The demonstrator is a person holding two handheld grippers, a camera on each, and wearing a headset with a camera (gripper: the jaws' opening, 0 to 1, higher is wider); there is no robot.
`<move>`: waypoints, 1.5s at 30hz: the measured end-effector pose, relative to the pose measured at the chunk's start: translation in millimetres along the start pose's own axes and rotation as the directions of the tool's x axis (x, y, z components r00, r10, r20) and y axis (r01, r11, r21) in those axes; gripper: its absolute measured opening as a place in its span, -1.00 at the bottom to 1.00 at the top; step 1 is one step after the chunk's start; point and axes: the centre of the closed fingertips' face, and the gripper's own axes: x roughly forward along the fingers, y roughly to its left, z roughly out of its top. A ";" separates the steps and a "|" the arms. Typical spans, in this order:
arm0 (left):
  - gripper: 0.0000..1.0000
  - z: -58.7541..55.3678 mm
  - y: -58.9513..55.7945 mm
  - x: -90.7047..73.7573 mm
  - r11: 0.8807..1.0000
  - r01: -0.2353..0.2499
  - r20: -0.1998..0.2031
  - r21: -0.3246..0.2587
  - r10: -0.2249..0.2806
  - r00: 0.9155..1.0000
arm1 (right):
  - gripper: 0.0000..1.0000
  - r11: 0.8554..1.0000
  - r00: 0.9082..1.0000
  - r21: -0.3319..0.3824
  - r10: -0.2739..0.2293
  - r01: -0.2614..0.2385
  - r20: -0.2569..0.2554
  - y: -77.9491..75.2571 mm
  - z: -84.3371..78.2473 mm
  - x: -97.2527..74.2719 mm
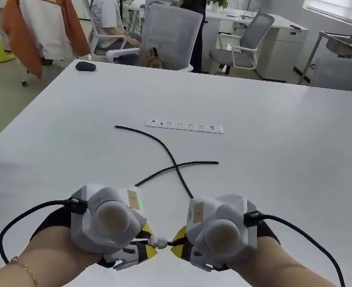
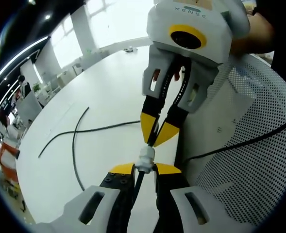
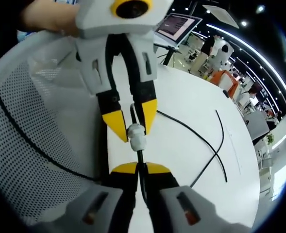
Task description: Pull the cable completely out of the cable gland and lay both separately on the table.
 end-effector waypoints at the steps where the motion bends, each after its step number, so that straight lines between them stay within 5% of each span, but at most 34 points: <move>1: -0.66 -0.9 0.7 -0.3 1.000 -0.003 -0.004 0.000 0.003 1.000 | -0.95 1.000 1.000 0.001 -0.002 0.002 -0.006 -0.5 -1.3 0.2; 12: -0.66 -5.1 6.2 -2.4 1.000 -0.026 -0.014 -0.013 0.026 1.000 | -0.95 0.998 0.993 0.057 -0.033 0.040 -0.116 -9.6 -27.9 0.3; 27: -0.66 -3.8 3.8 -1.3 1.000 -0.024 -0.014 -0.005 0.024 1.000 | -0.93 0.989 0.961 0.116 -0.057 0.092 -0.271 -17.2 -63.7 -3.6; 31: -0.66 -4.4 2.8 -0.7 1.000 -0.023 -0.020 0.002 0.023 1.000 | -0.92 0.993 0.960 0.098 -0.037 0.067 -0.279 -13.2 -65.2 -2.3; 33: -0.66 -6.6 1.6 -0.1 1.000 -0.020 -0.030 0.011 0.021 0.999 | -0.91 0.998 0.951 0.059 -0.013 0.033 -0.309 -7.2 -68.7 -1.4; 36: -0.66 -5.7 0.0 -0.3 1.000 -0.016 -0.029 0.010 0.016 0.999 | -0.84 0.998 0.967 0.048 -0.013 0.026 -0.256 -5.1 -57.3 0.3; 38: -0.66 -5.1 0.6 0.0 1.000 -0.018 -0.030 0.016 0.018 0.999 | -0.74 0.997 0.991 0.083 0.007 0.004 -0.135 -1.9 -35.3 3.7; 45: -0.66 -7.0 -0.6 0.7 1.000 -0.012 -0.037 0.023 0.013 0.999 | -0.66 0.999 0.996 0.049 0.015 -0.011 -0.083 2.2 -19.3 1.9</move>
